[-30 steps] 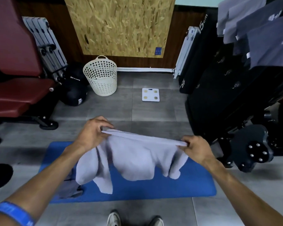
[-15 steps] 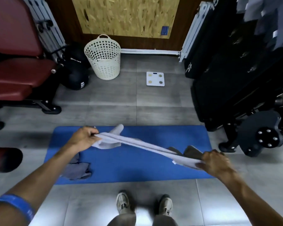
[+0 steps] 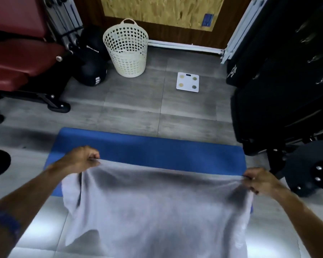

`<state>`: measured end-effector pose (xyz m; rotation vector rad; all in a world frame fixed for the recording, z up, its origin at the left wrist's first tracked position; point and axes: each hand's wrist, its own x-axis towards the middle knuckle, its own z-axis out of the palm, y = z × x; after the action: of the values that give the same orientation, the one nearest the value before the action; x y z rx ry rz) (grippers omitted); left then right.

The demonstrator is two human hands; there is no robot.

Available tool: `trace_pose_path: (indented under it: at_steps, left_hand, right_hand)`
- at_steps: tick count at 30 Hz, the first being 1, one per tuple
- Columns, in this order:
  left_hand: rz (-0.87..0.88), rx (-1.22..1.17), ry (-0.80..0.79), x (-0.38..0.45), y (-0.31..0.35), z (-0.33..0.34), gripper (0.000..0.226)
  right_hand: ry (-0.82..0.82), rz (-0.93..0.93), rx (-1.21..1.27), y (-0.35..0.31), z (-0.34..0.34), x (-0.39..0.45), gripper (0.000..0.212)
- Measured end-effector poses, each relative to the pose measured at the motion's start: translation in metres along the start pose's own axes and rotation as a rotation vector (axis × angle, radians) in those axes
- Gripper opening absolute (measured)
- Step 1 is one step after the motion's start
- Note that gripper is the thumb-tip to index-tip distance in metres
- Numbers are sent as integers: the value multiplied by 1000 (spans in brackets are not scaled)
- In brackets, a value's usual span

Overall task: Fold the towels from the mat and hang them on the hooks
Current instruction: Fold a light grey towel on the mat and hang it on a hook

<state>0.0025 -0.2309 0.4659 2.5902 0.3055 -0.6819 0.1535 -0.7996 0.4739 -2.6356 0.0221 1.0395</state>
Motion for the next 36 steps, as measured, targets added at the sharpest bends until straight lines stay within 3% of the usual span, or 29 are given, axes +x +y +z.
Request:
trace_pose_path:
  at_steps: [2,6,10,16,24,29,31,33,36]
  left_hand:
    - [-22,-23,145,34,4,5,17]
    - [-53,-167,480,95,11,-7,5]
    - [2,-70,623,146,-2,9,6]
    - [46,-28,654,209,-48,158,11]
    - [17,-86,594,327,-136,442,21]
    - [29,71,318,378,-195,592,26]
    - [-2,215,146,386,-205,622,19]
    - [-10,381,24,388,-213,646,30]
    - [-28,500,-19,384,-214,661,34]
  right_hand:
    - [206,-16,72,-5,-5,39,17]
    - [651,-92,-8,-23,-36,94,30]
    - [800,-222,-56,-11,-29,146,16]
    - [736,-233,-103,49,78,242,15]
    - [660,-124,-55,170,324,417,13]
    - [496,-161,-187,246,450,495,8]
    - [431,-108,-239,267,480,506,11]
    - [388,-62,-282,283,504,508,8]
    - [337,-12,-351,299,520,503,11]
